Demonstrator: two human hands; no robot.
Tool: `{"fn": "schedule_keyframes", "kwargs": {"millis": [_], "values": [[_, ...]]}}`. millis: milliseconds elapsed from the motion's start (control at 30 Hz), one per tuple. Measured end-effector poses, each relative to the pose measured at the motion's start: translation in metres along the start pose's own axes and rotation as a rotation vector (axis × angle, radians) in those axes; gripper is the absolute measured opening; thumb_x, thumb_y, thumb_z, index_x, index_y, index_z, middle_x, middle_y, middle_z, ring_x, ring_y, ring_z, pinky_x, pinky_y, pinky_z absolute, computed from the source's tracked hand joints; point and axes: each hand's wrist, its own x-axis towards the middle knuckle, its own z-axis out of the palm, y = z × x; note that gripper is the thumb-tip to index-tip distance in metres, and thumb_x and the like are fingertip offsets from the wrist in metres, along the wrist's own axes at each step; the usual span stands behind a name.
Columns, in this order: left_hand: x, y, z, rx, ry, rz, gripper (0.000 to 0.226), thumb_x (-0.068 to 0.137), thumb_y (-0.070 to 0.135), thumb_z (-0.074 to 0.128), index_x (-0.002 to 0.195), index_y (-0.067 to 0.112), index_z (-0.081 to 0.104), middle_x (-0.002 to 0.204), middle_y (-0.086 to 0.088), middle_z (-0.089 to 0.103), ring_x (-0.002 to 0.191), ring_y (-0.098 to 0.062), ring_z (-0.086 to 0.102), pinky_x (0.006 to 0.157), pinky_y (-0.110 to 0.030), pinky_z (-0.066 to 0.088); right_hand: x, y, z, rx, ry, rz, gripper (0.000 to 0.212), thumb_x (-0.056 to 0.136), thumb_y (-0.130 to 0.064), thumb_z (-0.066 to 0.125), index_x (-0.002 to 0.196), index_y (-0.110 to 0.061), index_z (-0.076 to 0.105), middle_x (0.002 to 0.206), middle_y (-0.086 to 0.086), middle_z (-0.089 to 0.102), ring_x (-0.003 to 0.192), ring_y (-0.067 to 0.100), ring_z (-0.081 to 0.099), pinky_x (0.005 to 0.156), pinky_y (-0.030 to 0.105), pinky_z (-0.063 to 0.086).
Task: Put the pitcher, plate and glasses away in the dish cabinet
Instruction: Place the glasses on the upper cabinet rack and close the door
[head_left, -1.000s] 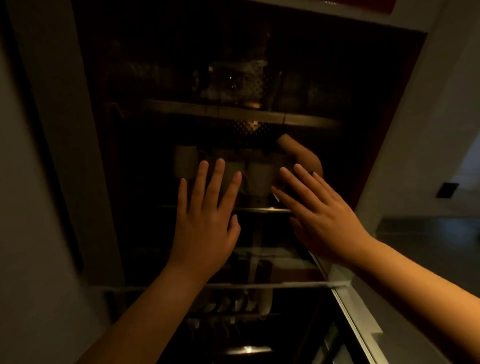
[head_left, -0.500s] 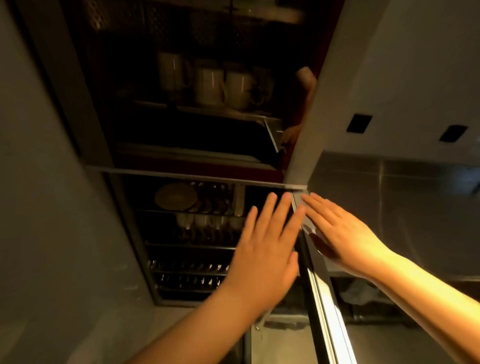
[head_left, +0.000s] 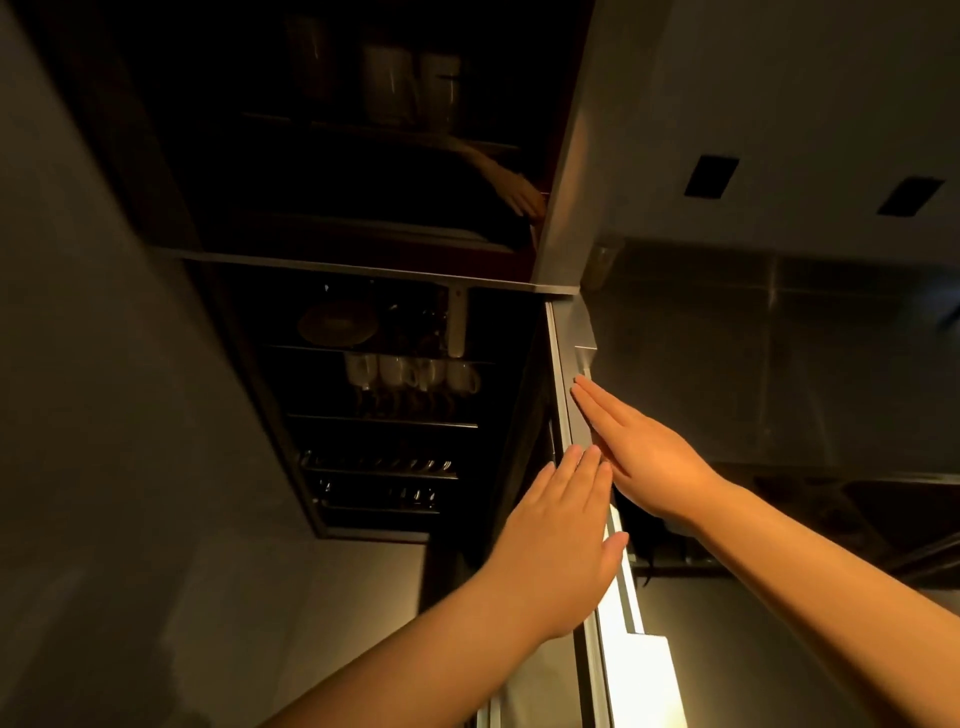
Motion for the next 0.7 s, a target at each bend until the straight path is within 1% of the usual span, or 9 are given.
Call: {"fn": "schedule_keyframes", "kwargs": {"millis": [100,267,467,700], "values": [[0.001,0.001,0.002,-0.008,-0.021,-0.003,0.061,0.1,0.045,0.021,0.15,0.018,-0.004,0.158,-0.001,-0.009,0.143,-0.017,-0.014,0.108,-0.032,-0.014,-0.001,-0.002,0.006,0.007,0.018,0.022,0.074,0.095,-0.034,0.049,0.148,-0.033,-0.003,0.152,-0.017,-0.008,0.14,0.01,0.022,0.101,0.019,0.023],[0.002,-0.003,-0.002,0.059,-0.061,0.018,0.059,0.101,0.041,0.019,0.149,0.016,-0.006,0.157,-0.004,-0.011,0.143,-0.02,-0.014,0.107,-0.032,-0.015,0.001,-0.003,0.008,-0.006,0.016,0.018,0.08,0.093,-0.031,0.053,0.146,-0.034,-0.006,0.152,-0.016,-0.008,0.137,0.013,0.03,0.098,0.019,0.029],[-0.001,-0.013,-0.012,0.071,-0.075,0.063,0.058,0.102,0.038,0.019,0.149,0.013,-0.004,0.157,-0.007,-0.009,0.143,-0.022,-0.012,0.11,-0.032,-0.011,0.005,-0.012,0.01,0.001,0.016,0.072,0.08,0.093,-0.035,0.053,0.145,-0.035,-0.008,0.151,-0.017,-0.008,0.134,0.015,0.036,0.1,0.024,0.037],[-0.009,-0.043,-0.028,0.052,-0.107,0.115,0.058,0.102,0.034,0.023,0.15,0.013,-0.002,0.158,-0.006,-0.006,0.144,-0.021,-0.009,0.11,-0.031,-0.009,0.015,-0.031,0.023,-0.003,0.043,0.138,0.079,0.093,-0.039,0.051,0.148,-0.033,-0.006,0.152,-0.016,-0.007,0.135,0.015,0.036,0.1,0.026,0.039]]}}
